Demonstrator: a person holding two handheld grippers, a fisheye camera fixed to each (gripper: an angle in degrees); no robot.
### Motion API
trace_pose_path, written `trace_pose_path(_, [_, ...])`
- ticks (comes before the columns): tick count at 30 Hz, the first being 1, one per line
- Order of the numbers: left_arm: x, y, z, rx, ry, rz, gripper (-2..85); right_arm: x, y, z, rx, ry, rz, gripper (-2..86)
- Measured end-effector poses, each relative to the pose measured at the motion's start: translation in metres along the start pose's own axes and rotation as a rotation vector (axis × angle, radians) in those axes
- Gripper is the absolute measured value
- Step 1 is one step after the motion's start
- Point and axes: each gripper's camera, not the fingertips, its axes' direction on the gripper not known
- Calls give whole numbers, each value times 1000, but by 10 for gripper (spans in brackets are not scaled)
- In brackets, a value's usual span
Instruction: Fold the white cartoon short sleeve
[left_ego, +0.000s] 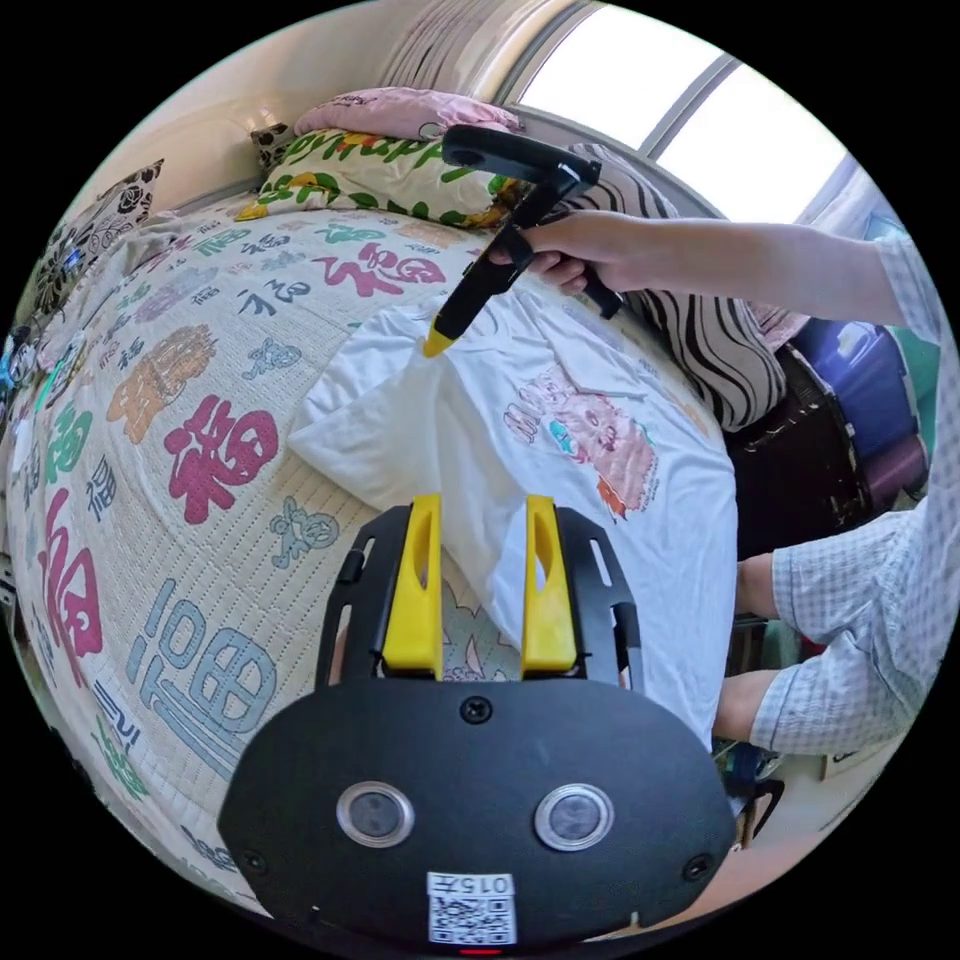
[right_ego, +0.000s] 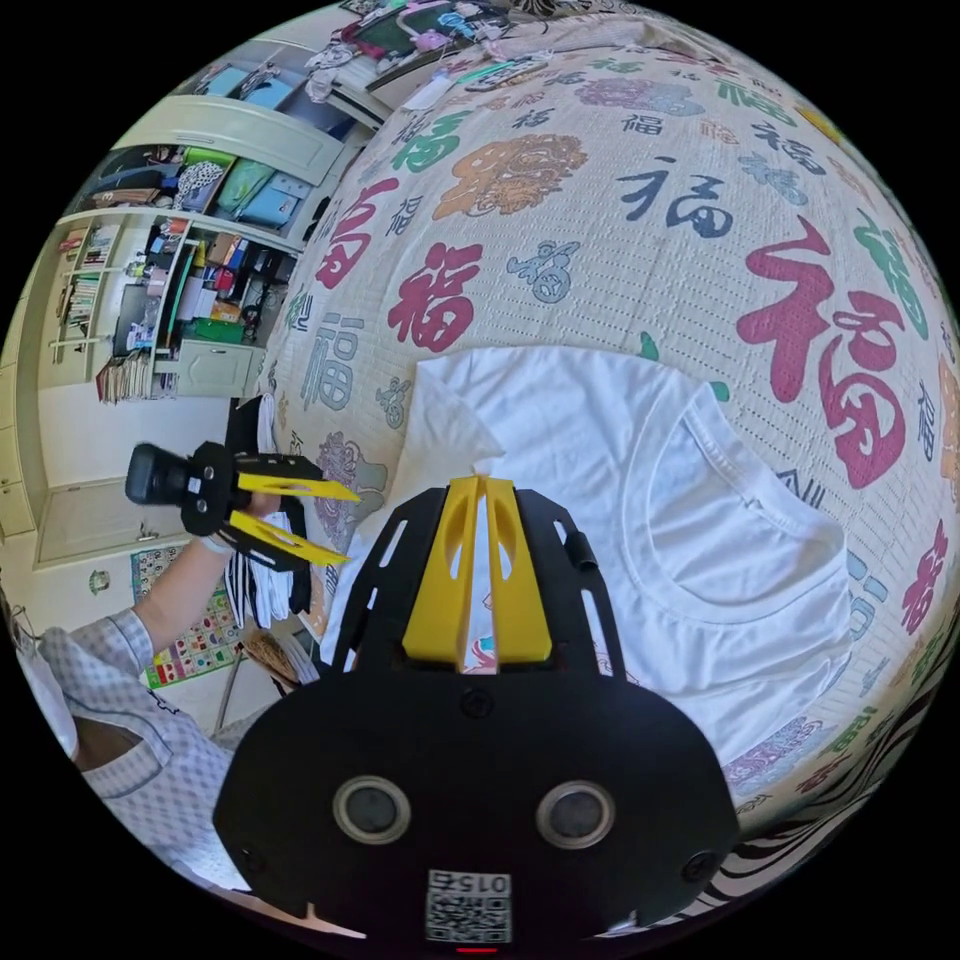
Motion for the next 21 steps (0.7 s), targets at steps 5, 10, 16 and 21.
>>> trace_pose_path(5, [22,2,28,47,-12,-70,7,23,8,8,7,-52,49,3])
trace_pose_path(10, [48,9,24,133,-31,-85,-6,42,23,7,25,-72,46,2])
trace_pose_path(16, [61,1,48,128,-135,-145,7,84,46,17,38,-89,136,3])
trace_pose_path(21, [52,-16,76,26,-191,-150,65,110,52,31,84,-201,196,3])
